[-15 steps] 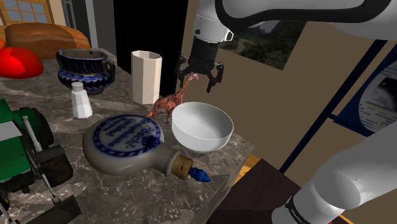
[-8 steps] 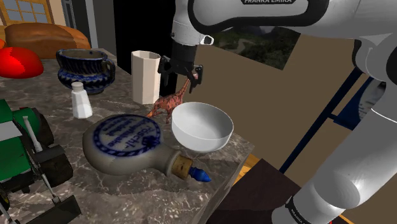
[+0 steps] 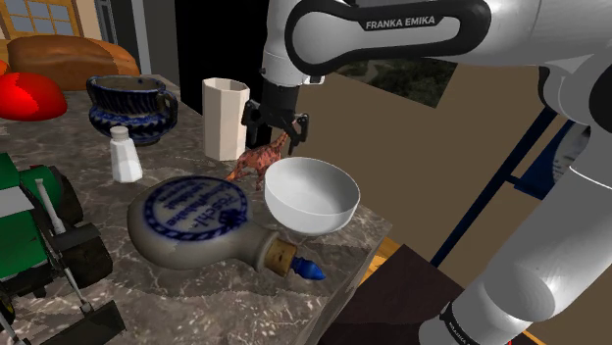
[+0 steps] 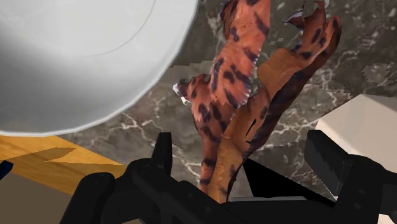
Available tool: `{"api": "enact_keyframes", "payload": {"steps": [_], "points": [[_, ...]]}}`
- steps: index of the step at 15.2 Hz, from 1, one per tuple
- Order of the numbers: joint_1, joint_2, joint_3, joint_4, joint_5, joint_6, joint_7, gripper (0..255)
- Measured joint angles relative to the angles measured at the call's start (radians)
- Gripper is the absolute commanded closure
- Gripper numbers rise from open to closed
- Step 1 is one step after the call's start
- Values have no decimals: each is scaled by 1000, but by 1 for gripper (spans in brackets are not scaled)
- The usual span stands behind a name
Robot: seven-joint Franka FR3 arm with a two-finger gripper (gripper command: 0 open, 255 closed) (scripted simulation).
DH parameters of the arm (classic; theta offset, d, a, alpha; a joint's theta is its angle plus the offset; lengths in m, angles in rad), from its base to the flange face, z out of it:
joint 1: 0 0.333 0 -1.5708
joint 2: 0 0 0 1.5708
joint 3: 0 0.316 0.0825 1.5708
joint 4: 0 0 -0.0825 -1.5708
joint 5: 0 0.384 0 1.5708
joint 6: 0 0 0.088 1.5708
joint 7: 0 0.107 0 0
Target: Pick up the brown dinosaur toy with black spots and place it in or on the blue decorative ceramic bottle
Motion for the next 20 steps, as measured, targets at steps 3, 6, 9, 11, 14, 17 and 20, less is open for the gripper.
{"api": "enact_keyframes", "payload": {"steps": [3, 6, 9, 11, 14, 17, 20], "points": [[0, 0, 0, -3, 0, 3, 0, 0], [0, -1, 0, -4, 0, 4, 0, 255], [0, -1, 0, -3, 0, 4, 0, 255], [0, -1, 0, -4, 0, 4, 0, 255], [0, -1, 0, -3, 0, 4, 0, 255], [0, -1, 0, 12, 1, -13, -1, 255], [1, -3, 1, 48, 3, -50, -3, 255]]}}
